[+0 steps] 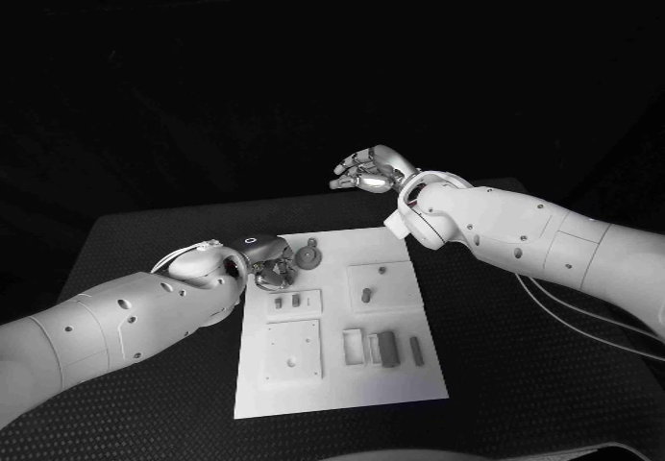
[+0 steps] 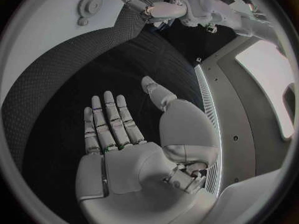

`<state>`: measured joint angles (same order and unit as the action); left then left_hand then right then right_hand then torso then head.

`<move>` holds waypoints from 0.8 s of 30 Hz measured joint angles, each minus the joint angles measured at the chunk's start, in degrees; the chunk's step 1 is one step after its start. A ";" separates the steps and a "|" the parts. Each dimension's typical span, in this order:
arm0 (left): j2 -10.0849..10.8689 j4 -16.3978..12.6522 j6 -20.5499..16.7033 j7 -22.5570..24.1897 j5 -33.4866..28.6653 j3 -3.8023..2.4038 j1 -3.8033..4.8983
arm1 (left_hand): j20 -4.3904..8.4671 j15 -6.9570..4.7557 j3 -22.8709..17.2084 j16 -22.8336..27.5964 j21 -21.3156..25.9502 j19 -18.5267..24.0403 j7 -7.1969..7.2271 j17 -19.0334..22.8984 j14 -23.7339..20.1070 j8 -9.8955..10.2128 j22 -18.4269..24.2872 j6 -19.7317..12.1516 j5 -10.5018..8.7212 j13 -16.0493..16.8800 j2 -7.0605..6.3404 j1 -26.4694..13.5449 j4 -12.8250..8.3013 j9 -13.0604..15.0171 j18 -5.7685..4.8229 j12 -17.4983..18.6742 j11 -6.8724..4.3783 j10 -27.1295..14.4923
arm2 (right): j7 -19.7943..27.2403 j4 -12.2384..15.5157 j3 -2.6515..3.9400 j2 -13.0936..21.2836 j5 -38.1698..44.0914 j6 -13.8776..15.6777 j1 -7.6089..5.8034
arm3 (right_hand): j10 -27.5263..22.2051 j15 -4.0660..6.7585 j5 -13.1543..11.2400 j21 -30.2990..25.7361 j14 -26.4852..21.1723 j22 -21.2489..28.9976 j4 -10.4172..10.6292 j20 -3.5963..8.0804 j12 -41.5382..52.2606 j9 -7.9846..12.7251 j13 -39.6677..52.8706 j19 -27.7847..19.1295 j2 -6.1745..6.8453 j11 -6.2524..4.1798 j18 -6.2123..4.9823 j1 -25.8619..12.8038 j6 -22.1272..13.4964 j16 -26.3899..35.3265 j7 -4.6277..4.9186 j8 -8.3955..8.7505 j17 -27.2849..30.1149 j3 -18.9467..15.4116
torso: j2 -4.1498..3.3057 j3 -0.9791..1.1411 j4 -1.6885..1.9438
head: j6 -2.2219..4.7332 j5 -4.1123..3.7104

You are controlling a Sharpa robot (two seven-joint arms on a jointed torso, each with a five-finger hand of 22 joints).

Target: Assemble the parts on the task board

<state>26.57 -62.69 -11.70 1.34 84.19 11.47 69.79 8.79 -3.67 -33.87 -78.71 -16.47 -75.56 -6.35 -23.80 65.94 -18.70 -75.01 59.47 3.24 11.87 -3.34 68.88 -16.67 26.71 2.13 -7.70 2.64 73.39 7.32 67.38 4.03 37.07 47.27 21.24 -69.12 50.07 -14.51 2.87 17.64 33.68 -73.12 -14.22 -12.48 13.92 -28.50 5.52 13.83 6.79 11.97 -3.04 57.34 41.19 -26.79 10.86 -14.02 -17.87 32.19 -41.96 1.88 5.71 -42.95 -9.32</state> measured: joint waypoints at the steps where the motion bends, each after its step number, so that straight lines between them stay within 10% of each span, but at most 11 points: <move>1: -0.07 0.07 0.00 0.00 0.00 0.00 -0.03 | 0.00 0.00 0.01 0.00 0.00 0.00 0.00 0.00 0.00 -0.01 0.00 0.00 -0.01 0.06 0.00 0.00 -0.01 0.00 0.00 0.00 0.00 0.00 | 0.00 -0.02 0.00 -0.01 0.00 0.00 0.00 | 0.00 0.00 0.00 0.00 0.00 0.00 0.00 0.00 0.00 0.00 0.00 0.00 0.00 0.00 0.00 0.00 0.00 0.00 0.00 0.00 0.00 0.00 | 0.01 0.00 0.00 | 0.01 -0.01; 24: -0.89 0.97 0.38 -0.23 1.68 1.25 0.21 | -0.02 0.10 -0.27 0.00 0.00 0.00 -0.10 -0.04 0.09 0.12 0.00 -0.10 0.14 0.05 0.51 0.34 -0.05 0.00 0.02 0.18 0.09 0.09 | 0.02 -0.10 0.00 -0.03 0.00 -0.08 0.00 | 0.00 0.00 0.00 0.00 0.00 -0.04 0.00 0.00 0.00 0.05 -0.10 0.00 0.00 0.00 0.00 0.00 0.00 0.00 0.00 0.00 0.04 0.00 | 0.03 -0.04 0.03 | -0.30 -0.23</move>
<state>25.68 -61.72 -11.32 1.11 85.87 12.72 70.00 8.77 -3.57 -34.14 -78.71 -16.47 -75.57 -6.46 -23.84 66.03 -18.58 -75.01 59.37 3.39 11.92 -2.83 69.22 -16.72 26.70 2.16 -7.51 2.74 73.48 7.34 67.28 4.03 37.04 47.27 21.16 -69.12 50.08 -14.51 2.87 17.64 33.68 -73.16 -14.22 -12.48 13.92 -28.46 5.42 13.83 6.79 11.98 -3.04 57.34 41.19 -26.79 10.86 -14.02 -17.82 32.19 -41.92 1.85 5.73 -43.25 -9.54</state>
